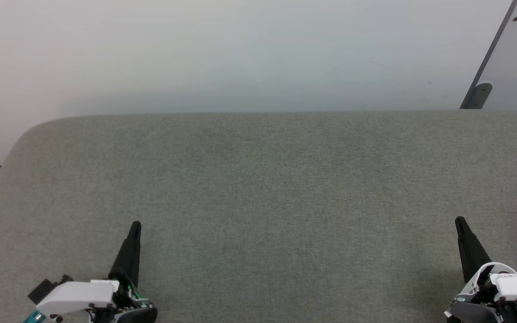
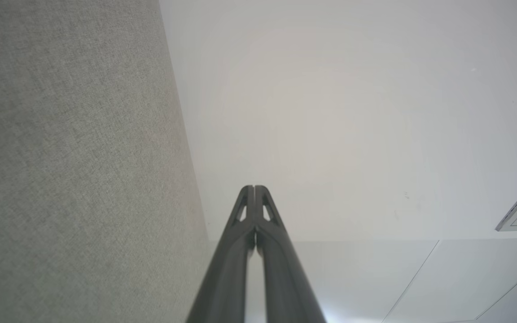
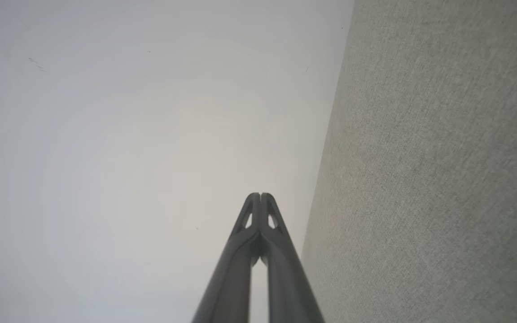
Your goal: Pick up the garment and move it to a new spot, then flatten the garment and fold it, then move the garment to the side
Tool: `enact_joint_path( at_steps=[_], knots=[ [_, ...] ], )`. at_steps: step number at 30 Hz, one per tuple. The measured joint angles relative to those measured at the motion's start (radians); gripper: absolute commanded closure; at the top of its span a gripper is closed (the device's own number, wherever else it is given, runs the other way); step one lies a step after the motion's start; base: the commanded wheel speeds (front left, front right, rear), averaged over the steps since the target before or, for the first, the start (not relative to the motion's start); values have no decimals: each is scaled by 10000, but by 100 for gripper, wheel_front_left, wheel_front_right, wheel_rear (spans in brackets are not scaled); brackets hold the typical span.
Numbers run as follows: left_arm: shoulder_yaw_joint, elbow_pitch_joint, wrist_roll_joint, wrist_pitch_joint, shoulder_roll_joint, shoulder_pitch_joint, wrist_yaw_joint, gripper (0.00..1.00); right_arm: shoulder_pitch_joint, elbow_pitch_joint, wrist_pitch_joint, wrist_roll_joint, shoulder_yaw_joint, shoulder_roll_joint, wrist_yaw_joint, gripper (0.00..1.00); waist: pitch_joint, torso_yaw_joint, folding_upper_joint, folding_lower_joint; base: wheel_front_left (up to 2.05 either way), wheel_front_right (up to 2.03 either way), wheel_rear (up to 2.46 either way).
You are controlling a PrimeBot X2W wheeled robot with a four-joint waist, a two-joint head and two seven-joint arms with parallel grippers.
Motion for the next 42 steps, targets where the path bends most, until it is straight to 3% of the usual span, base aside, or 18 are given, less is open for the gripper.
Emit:
enact_joint_path(
  at_steps=[42],
  knots=[
    [59, 2, 69, 46, -40, -2, 0, 100, 0, 0, 0, 0, 0, 2, 0, 100, 0, 0, 0, 0, 0, 0, 0]
  ],
)
